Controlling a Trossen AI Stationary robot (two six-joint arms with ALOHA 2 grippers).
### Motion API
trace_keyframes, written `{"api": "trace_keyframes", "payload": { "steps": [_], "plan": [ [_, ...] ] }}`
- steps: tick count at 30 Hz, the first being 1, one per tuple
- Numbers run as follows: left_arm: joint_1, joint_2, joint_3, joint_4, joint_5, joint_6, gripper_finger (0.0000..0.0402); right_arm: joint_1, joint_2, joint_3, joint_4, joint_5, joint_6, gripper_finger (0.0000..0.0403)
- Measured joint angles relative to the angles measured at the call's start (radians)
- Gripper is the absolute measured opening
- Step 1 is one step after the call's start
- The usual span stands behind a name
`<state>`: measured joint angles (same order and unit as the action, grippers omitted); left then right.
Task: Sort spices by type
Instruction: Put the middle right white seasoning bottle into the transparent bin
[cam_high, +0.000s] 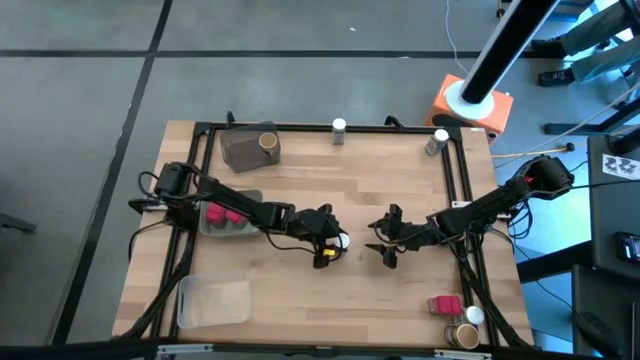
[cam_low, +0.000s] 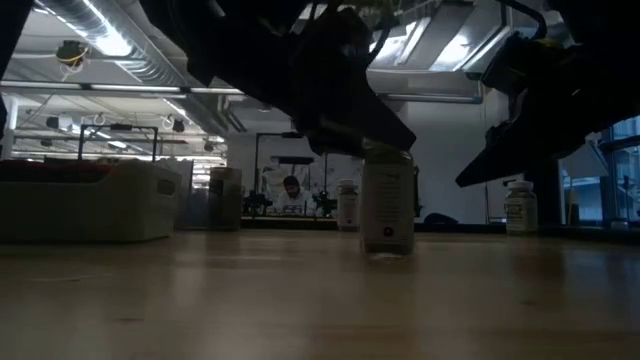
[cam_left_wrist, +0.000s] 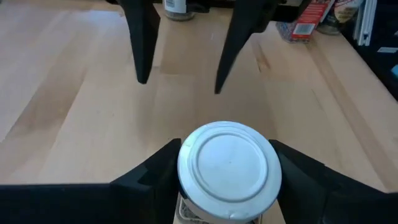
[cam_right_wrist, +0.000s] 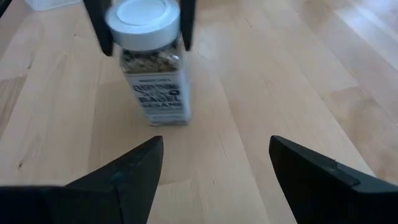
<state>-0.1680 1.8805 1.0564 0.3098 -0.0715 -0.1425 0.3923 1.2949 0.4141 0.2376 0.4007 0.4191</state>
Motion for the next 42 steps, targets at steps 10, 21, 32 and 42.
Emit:
{"api": "trace_keyframes", "payload": {
  "steps": [10,21,32,42],
  "plan": [
    [-0.121,-0.140,-0.001,-0.158,-0.120,-0.076,0.0193,0.000,0.000,0.000,0.000,0.010,0.003,0.0293],
    [-0.297,-0.344,0.000,-0.386,-0.353,-0.247,0.0195,0.000,0.000,0.000,0.000,0.036,0.022,0.0293],
    [-0.469,-0.522,0.000,-0.700,-0.445,-0.498,0.0196,0.000,0.000,0.000,-0.001,0.087,0.022,0.0293],
    [-0.596,-0.636,0.000,-0.939,-0.436,-0.722,0.0195,0.000,0.000,0.000,-0.001,0.095,0.022,0.0293]
  ]
}}
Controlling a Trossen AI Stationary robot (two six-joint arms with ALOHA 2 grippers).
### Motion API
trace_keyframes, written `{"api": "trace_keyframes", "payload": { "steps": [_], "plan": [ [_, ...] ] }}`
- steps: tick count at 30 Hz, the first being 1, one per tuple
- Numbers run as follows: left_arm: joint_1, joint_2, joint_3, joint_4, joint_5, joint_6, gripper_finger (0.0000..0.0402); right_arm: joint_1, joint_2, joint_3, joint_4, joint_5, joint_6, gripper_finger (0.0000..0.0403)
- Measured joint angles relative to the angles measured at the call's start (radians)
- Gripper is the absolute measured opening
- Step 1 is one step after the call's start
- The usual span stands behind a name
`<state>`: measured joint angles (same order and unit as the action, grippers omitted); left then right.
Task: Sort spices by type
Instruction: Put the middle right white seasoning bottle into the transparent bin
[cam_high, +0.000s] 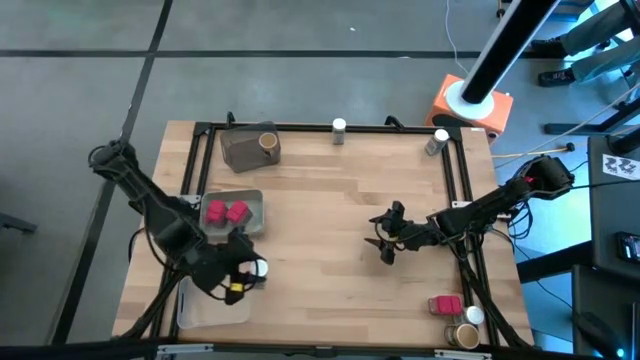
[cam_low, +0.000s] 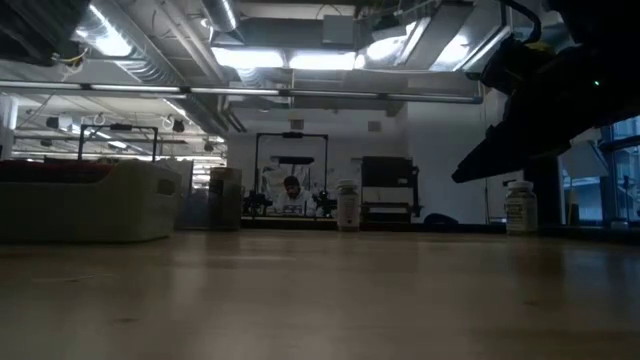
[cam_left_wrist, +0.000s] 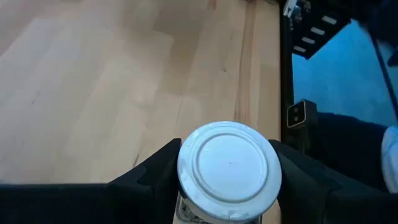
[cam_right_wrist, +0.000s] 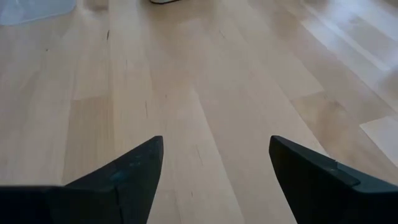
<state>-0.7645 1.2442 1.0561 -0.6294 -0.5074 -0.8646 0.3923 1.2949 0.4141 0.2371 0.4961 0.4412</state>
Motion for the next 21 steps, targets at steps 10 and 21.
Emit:
{"api": "trace_keyframes", "payload": {
  "steps": [10,21],
  "plan": [
    [-0.162,-0.058,0.000,-0.128,-0.003,-0.275,0.0195,0.000,0.000,0.000,0.001,0.019,0.007,0.0293],
    [-0.318,0.010,-0.047,-0.252,0.001,-0.630,0.0196,0.000,0.000,0.000,0.002,0.036,0.007,0.0293]
  ]
}}
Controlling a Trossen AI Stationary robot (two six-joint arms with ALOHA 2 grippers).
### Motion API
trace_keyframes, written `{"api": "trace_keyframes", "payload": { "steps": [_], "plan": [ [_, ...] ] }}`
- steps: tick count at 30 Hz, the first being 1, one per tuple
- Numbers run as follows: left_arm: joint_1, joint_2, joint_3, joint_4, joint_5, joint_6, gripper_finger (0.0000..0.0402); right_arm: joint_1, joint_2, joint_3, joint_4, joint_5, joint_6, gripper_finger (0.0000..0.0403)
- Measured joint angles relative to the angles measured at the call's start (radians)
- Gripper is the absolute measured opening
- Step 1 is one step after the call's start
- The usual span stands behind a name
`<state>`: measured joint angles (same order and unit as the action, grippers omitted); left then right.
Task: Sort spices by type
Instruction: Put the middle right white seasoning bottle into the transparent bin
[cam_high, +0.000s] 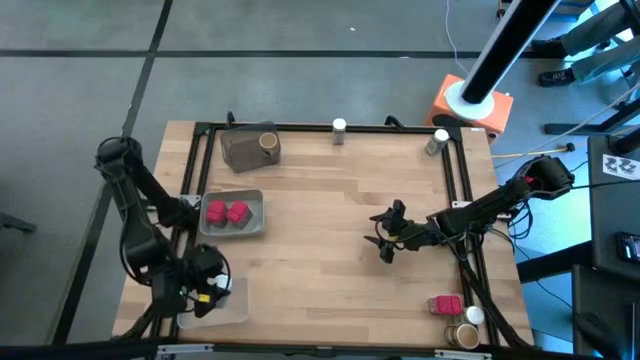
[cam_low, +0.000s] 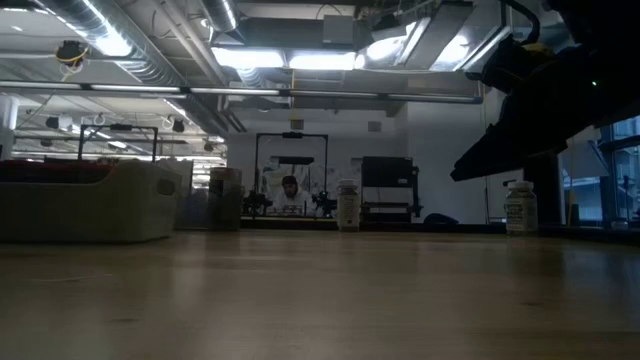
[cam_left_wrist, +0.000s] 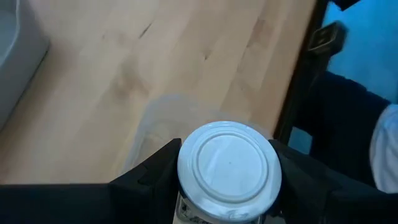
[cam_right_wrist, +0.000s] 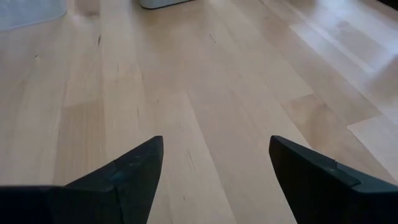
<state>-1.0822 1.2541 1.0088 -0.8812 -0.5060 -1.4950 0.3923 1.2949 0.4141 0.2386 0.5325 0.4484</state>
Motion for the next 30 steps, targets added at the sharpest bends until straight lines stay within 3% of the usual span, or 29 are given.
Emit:
{"api": "trace_keyframes", "payload": {
  "steps": [10,17,22,30],
  "plan": [
    [-0.075,0.090,-0.058,0.007,-0.012,-0.016,0.0196,0.000,0.000,0.000,0.000,0.025,0.000,0.0293],
    [-0.191,0.114,-0.058,-0.015,-0.144,-0.085,0.0195,0.000,0.000,0.000,-0.001,0.048,0.000,0.0293],
    [-0.266,0.147,-0.058,-0.104,-0.164,-0.177,0.0196,0.000,0.000,0.000,-0.001,0.053,0.000,0.0293],
    [-0.324,0.203,-0.069,-0.114,-0.287,-0.204,0.0197,0.000,0.000,0.000,-0.001,0.067,0.017,0.0293]
  ]
}}
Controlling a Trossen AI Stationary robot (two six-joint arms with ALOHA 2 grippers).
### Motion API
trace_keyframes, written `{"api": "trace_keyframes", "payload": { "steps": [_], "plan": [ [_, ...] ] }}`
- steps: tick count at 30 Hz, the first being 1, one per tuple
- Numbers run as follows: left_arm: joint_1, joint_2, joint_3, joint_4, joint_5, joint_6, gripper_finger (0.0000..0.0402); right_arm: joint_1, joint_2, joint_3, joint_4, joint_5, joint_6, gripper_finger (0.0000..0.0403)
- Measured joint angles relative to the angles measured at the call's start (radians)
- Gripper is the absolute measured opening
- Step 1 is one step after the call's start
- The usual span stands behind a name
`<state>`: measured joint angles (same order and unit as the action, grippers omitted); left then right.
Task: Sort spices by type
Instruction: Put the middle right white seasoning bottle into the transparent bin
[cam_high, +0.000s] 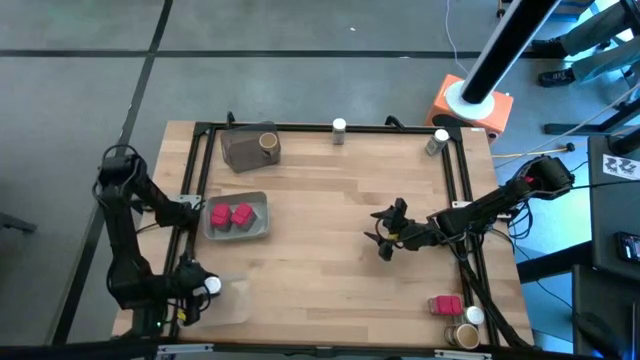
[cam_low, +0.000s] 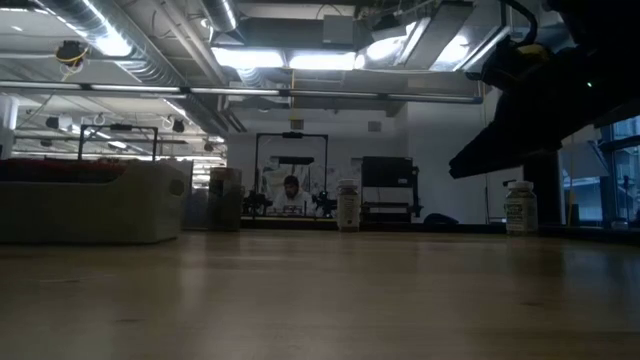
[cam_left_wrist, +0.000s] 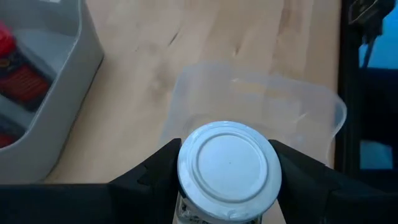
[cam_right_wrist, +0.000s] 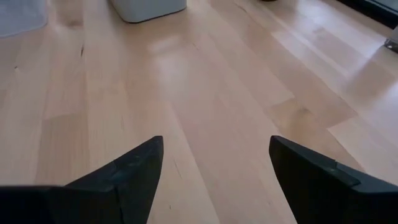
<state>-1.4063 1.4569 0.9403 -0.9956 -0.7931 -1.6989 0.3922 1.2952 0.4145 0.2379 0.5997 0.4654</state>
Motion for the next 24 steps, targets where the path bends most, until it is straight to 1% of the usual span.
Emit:
{"api": "trace_keyframes", "payload": {
  "steps": [6,14,18,21,24],
  "plan": [
    [-0.001,0.015,-0.059,0.080,0.010,0.029,0.0198,-0.001,0.000,0.000,0.000,0.021,0.010,0.0293],
    [0.000,0.015,-0.062,0.082,0.035,0.029,0.0199,0.000,0.000,0.000,0.000,0.029,0.013,0.0293],
    [0.002,0.015,-0.063,0.086,0.055,0.016,0.0214,0.000,0.000,0.000,0.000,0.029,0.013,0.0293],
    [0.006,0.017,-0.068,0.085,0.120,-0.005,0.0228,0.000,0.000,0.000,-0.001,0.029,0.011,0.0293],
    [0.015,0.013,-0.068,0.083,0.136,0.004,0.0237,0.000,0.000,0.000,-0.001,0.029,0.009,0.0293]
  ]
}}
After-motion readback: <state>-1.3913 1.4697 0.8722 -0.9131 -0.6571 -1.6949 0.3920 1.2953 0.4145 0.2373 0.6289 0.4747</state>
